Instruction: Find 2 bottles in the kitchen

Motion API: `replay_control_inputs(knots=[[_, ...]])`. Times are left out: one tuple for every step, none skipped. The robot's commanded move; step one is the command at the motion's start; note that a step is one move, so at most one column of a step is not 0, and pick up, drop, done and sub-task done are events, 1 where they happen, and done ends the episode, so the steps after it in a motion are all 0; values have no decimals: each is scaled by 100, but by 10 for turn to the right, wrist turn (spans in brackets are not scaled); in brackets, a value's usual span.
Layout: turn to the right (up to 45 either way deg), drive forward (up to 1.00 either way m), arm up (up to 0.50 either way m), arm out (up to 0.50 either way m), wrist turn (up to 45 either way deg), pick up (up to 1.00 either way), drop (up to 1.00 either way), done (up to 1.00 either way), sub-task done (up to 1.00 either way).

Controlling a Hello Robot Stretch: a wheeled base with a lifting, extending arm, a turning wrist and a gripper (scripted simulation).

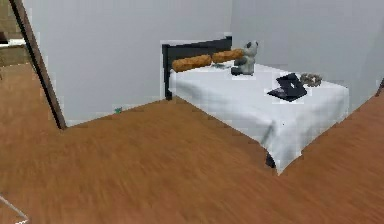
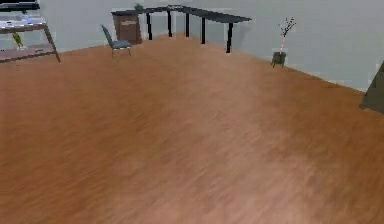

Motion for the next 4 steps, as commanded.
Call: replay_control_inputs(knots=[[180, 0, 0, 0, 0, 0, 0, 0, 0], [0, 15, 0, 0, 0, 0, 0, 0, 0], [-450, 0, 0, 0, 0, 0, 0, 0, 0], [-30, 0, 0, 0, 0, 0, 0, 0, 0]])
